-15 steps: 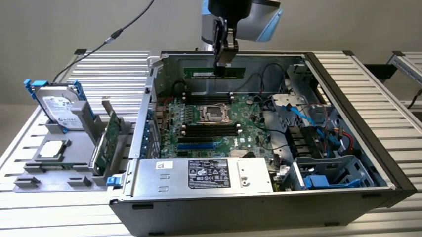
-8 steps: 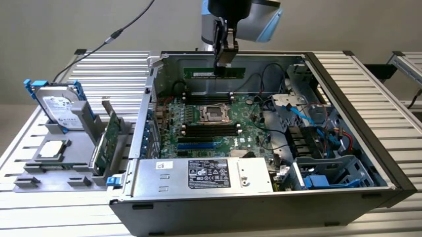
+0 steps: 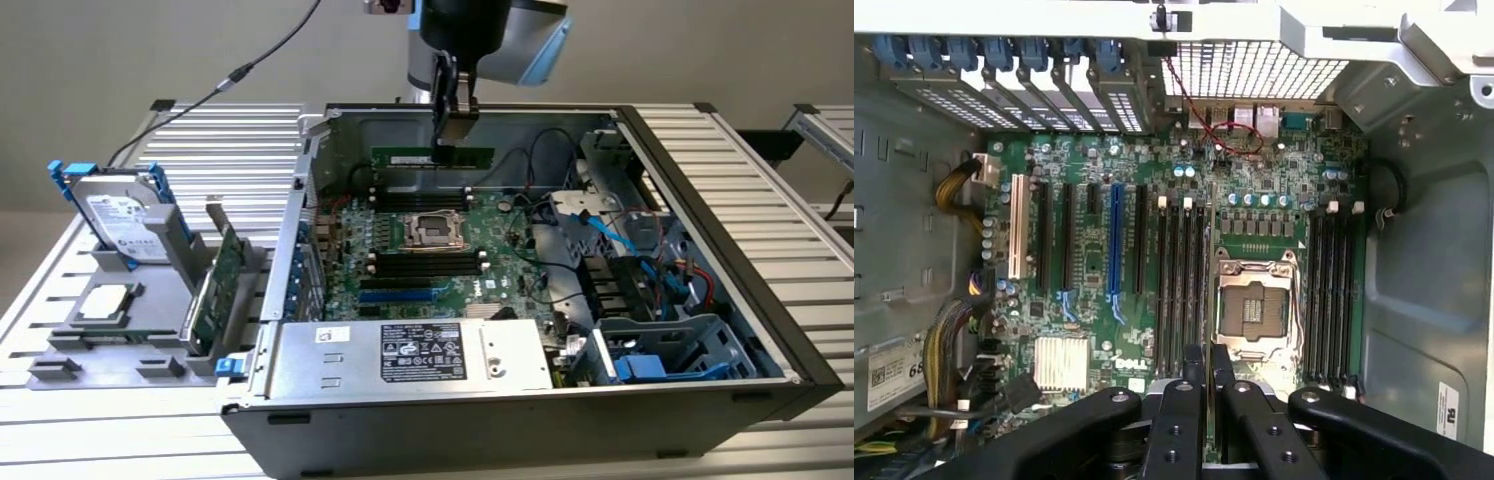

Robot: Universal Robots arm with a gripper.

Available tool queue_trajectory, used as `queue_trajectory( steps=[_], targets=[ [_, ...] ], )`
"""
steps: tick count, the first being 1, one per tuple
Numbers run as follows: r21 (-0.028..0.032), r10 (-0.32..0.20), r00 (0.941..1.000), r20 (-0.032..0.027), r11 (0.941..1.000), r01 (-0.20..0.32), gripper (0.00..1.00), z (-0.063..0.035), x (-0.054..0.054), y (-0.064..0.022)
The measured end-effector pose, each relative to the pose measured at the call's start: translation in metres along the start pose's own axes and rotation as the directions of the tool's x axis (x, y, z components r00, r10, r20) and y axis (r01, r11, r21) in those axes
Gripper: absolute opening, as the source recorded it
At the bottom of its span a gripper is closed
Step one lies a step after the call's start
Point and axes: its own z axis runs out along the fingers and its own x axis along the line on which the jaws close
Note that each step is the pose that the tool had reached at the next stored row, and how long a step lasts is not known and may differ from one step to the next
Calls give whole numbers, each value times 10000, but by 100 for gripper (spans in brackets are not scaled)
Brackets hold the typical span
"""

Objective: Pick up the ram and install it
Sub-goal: 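Insert the ram into the slot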

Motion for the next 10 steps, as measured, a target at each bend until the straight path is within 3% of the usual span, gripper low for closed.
queue_trajectory(
  steps=[3,10],
  targets=[
    [-2,49,10000,35,10000,-49,14,50,15,-1],
    [2,44,9996,285,10000,-44,14,131,139,1]
  ],
)
